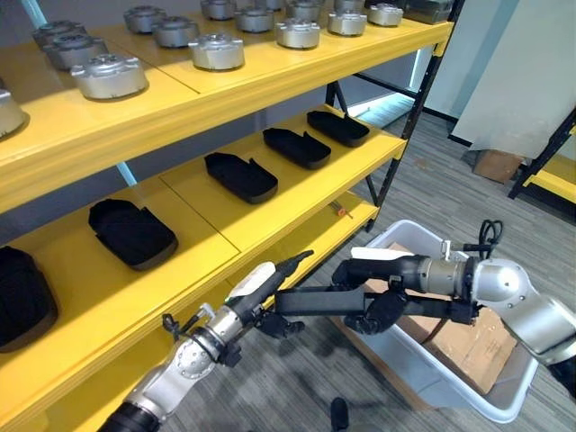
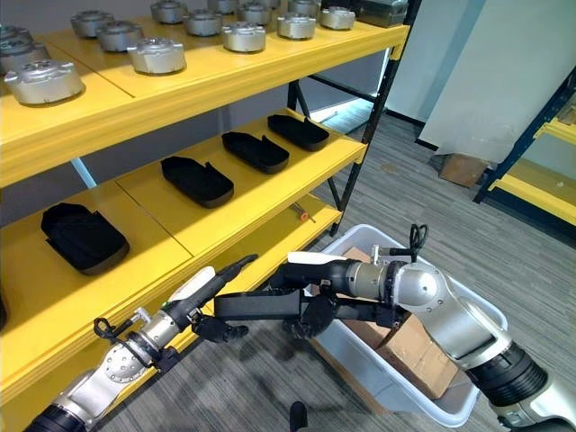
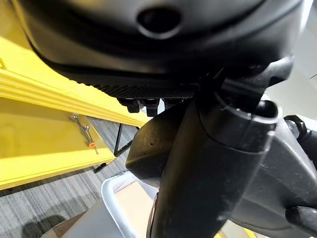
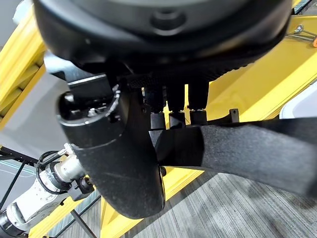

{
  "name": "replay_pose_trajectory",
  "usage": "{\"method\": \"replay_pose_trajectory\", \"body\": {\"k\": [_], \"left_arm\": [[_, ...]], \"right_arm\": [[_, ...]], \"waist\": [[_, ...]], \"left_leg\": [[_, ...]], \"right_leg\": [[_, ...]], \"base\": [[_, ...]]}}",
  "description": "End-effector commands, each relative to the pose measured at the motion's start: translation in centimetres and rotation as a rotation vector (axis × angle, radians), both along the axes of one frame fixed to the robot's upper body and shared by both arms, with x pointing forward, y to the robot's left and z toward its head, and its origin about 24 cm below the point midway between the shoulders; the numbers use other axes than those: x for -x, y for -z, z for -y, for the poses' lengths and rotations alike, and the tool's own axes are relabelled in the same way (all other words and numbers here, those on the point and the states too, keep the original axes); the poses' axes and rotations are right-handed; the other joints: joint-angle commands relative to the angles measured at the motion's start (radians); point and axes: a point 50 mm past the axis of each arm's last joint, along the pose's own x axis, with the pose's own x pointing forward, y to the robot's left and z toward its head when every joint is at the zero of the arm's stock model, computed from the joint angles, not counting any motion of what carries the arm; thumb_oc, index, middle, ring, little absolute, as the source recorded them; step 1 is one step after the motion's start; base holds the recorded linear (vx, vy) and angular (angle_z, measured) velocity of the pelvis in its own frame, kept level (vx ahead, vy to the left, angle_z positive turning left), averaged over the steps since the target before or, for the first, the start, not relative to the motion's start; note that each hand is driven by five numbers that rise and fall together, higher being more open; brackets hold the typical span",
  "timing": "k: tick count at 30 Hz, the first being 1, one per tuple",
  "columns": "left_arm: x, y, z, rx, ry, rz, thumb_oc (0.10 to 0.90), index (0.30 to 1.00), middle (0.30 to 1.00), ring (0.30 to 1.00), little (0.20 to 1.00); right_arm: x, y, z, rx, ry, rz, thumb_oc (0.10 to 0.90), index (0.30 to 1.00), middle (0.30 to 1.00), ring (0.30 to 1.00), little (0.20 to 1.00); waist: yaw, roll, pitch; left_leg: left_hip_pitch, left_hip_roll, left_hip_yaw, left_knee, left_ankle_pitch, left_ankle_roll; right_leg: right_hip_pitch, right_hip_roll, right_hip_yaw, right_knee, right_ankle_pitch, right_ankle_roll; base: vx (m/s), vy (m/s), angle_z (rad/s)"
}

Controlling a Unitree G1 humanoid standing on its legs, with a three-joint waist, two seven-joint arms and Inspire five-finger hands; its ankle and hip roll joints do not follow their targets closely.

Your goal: Move parts from the plastic box to the shelf.

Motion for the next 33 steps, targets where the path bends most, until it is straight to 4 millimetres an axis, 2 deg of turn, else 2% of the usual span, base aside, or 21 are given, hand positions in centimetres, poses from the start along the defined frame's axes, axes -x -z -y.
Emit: {"method": "replay_pose_trajectory", "body": {"k": [1, 8, 18, 20, 26, 27, 28, 29, 33], "left_arm": [[-1.4, -3.2, 1.5, 0.080, 0.073, 0.156, 0.400, 0.300, 0.300, 0.300, 0.300], [-1.6, -4.7, 2.1, 0.155, 0.067, 0.249, 0.400, 0.300, 0.300, 0.300, 0.300], [-1.8, -6.0, 1.0, 0.249, -0.058, 0.374, 0.400, 0.300, 0.300, 0.300, 0.300], [-2.1, -6.4, 0.4, 0.245, -0.117, 0.429, 0.400, 0.300, 0.300, 0.300, 0.300], [-1.9, -6.7, 0.1, 0.271, -0.148, 0.451, 0.400, 0.300, 0.300, 0.300, 0.300], [-2.0, -6.8, 0.0, 0.252, -0.152, 0.458, 0.400, 0.300, 0.300, 0.300, 0.300], [-2.0, -6.8, 0.1, 0.248, -0.150, 0.456, 0.400, 0.300, 0.300, 0.300, 0.300], [-2.0, -6.8, 0.1, 0.240, -0.154, 0.457, 0.400, 0.300, 0.300, 0.300, 0.300], [-2.0, -6.7, 0.1, 0.228, -0.152, 0.453, 0.400, 0.300, 0.300, 0.300, 0.300]], "right_arm": [[1.6, -6.7, -3.6, -0.135, -0.272, 0.290, 0.400, 0.300, 0.300, 0.300, 0.300], [1.8, -7.0, -4.0, -0.188, -0.283, 0.304, 0.400, 0.300, 0.300, 0.300, 0.300], [1.4, -7.5, -3.6, -0.293, -0.225, 0.342, 0.400, 0.300, 0.300, 0.300, 0.300], [1.2, -8.1, -3.2, -0.395, -0.175, 0.356, 0.400, 0.300, 0.300, 0.300, 0.300], [0.1, -6.2, -2.4, -0.415, -0.086, 0.267, 0.400, 0.300, 0.300, 0.300, 0.300], [0.0, -5.7, -2.4, -0.396, -0.072, 0.257, 0.465, 0.391, 0.391, 0.391, 0.391], [0.0, -5.5, -2.4, -0.394, -0.066, 0.250, 0.625, 0.616, 0.616, 0.616, 0.616], [-0.1, -5.2, -2.3, -0.391, -0.060, 0.243, 0.900, 1.000, 1.000, 1.000, 1.000], [-0.2, -4.9, -2.3, -0.379, -0.053, 0.254, 0.900, 1.000, 1.000, 1.000, 1.000]], "waist": [[-0.015, -0.012, -0.057], [-0.013, -0.013, -0.061], [0.001, -0.019, -0.065], [0.004, -0.022, -0.065], [0.015, -0.024, -0.064], [0.017, -0.024, -0.063], [0.017, -0.024, -0.063], [0.017, -0.024, -0.062], [0.018, -0.024, -0.060]], "left_leg": [[-0.001, -0.034, 0.011, -0.003, -0.092, 0.052], [-0.002, -0.035, 0.010, -0.003, -0.094, 0.052], [-0.005, -0.035, 0.000, -0.003, -0.095, 0.050], [-0.005, -0.037, -0.006, -0.003, -0.096, 0.050], [-0.007, -0.039, -0.013, -0.003, -0.098, 0.050], [-0.006, -0.040, -0.014, -0.003, -0.099, 0.052], [-0.006, -0.040, -0.013, -0.003, -0.098, 0.052], [-0.006, -0.039, -0.012, -0.003, -0.097, 0.052], [-0.007, -0.039, -0.014, -0.003, -0.098, 0.053]], "right_leg": [[0.107, 0.028, -0.024, 0.010, -0.166, 0.023], [0.110, 0.027, -0.026, 0.010, -0.168, 0.022], [0.112, 0.025, -0.036, 0.008, -0.166, 0.023], [0.114, 0.025, -0.038, 0.007, -0.166, 0.021], [0.117, 0.020, -0.049, 0.005, -0.167, 0.024], [0.117, 0.020, -0.050, 0.005, -0.166, 0.024], [0.117, 0.020, -0.051, 0.005, -0.166, 0.024], [0.117, 0.019, -0.052, 0.005, -0.165, 0.024], [0.117, 0.019, -0.052, 0.006, -0.166, 0.024]], "base": [[0.00, 0.000, 0.00], [0.00, 0.000, 0.00], [0.00, 0.000, 0.00], [0.00, -0.009, 0.03], [0.00, 0.001, 0.02], [0.00, 0.003, 0.08], [0.00, 0.003, 0.08], [0.00, 0.001, 0.08], [0.00, 0.001, 0.02]]}}
